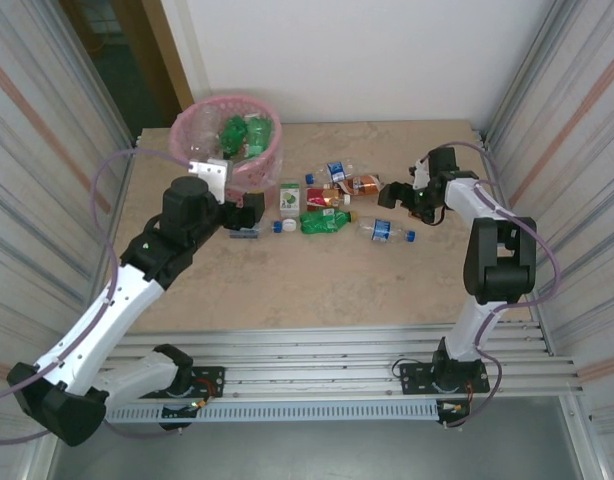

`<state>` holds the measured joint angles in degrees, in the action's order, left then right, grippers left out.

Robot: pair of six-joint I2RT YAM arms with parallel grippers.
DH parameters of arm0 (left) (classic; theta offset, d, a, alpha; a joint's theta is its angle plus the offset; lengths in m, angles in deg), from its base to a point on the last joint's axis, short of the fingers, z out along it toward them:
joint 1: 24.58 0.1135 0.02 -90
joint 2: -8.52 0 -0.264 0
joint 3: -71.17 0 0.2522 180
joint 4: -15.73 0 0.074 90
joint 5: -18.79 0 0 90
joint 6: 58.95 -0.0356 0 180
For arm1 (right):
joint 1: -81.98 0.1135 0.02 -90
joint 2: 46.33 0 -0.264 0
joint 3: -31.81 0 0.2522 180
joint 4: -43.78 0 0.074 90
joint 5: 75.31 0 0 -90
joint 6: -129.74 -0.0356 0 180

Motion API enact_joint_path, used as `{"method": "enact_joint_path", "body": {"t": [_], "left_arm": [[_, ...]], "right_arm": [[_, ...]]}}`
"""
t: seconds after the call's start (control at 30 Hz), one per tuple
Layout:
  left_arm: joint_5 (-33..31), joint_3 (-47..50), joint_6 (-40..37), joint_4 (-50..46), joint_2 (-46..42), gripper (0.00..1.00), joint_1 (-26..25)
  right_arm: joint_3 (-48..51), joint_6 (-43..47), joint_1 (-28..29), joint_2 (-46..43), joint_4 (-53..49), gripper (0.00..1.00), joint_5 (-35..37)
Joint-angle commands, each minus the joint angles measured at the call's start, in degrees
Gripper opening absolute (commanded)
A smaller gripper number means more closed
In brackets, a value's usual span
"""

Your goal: Put the plastic bottles in the bin

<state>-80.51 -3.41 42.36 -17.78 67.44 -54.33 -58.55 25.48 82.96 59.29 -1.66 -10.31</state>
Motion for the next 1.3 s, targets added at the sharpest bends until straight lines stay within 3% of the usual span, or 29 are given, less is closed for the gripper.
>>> {"method": "enact_joint_path", "body": {"t": [0.0, 0.17, 0.4, 0.8, 1.27], "left_arm": [[-3.71, 3.41, 4.88, 3.2, -2.52, 0.99, -0.19], [-6.62, 5.42, 6.87, 1.39, -4.97, 0.99, 0.37], [-3.15, 7.08, 10.63, 0.46, -6.05, 0.99, 4.78], [-3.59, 6.94, 11.38, 0.06, -4.87, 0.99, 4.8], [-3.67, 6.82, 13.42, -1.33, -4.62, 0.99, 5.39]], "right_arm": [[-1.51, 1.92, -0.51, 1.64, -0.95, 0.99, -1.91], [0.26, 1.13, -0.36, 2.3, -0.36, 0.99, -3.15], [5.31, -0.64, -0.14, 0.04, 1.38, 0.97, -4.77], [11.56, -2.56, 2.88, -5.14, 2.4, 0.94, -4.73], [11.24, -3.69, 7.58, -1.88, 3.86, 0.87, 4.63]]}}
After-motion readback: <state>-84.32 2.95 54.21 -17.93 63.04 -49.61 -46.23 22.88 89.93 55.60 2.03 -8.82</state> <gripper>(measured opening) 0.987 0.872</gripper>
